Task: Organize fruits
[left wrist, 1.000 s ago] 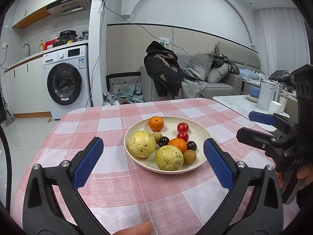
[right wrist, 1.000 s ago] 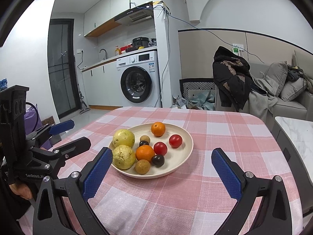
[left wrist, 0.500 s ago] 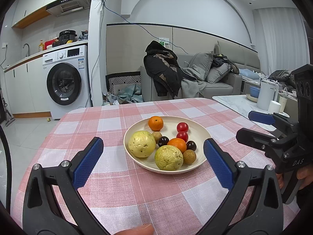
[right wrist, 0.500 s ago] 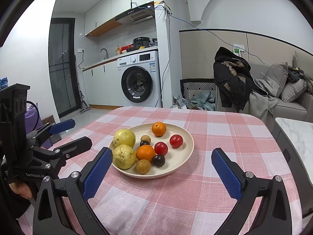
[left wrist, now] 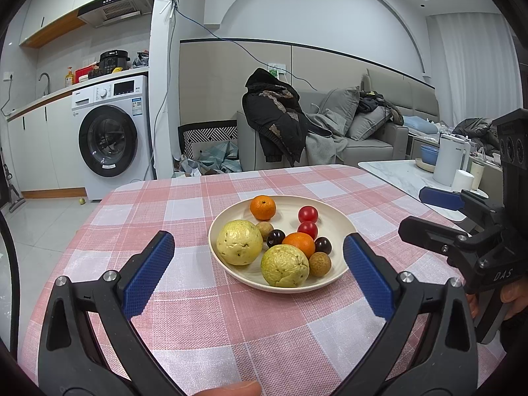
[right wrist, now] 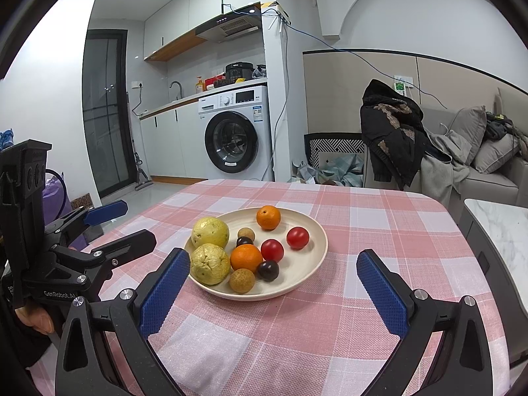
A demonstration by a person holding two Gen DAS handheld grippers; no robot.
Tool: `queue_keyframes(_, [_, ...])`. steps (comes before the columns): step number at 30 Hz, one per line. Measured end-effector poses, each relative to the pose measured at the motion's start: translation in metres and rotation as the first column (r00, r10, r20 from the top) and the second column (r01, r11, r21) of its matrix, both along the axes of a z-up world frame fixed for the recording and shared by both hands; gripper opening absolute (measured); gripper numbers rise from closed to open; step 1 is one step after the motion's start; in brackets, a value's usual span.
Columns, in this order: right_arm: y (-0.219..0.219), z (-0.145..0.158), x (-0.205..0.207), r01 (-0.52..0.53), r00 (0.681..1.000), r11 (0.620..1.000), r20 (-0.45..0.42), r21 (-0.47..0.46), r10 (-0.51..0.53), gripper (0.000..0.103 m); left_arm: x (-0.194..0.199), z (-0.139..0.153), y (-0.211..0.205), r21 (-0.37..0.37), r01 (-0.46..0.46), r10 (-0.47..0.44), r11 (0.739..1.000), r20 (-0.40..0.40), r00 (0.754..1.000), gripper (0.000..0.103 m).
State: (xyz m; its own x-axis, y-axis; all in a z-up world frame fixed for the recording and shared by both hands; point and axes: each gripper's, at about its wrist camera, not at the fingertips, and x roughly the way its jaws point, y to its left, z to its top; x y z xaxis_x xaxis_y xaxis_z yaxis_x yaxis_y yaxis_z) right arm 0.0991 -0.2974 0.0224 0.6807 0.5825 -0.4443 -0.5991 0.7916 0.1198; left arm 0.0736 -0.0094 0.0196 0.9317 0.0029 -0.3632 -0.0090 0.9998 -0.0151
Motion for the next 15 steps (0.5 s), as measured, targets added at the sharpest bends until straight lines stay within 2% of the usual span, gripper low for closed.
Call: queue_keyframes(15, [0.0006,0.0002,-0.0004,0.0,1.0,1.0,0.001,-0.001,0.0,0.103,0.0002,-0.0001,0.0002,-0.001,0.0,0.0,1.0,0.0,1.0,0.102])
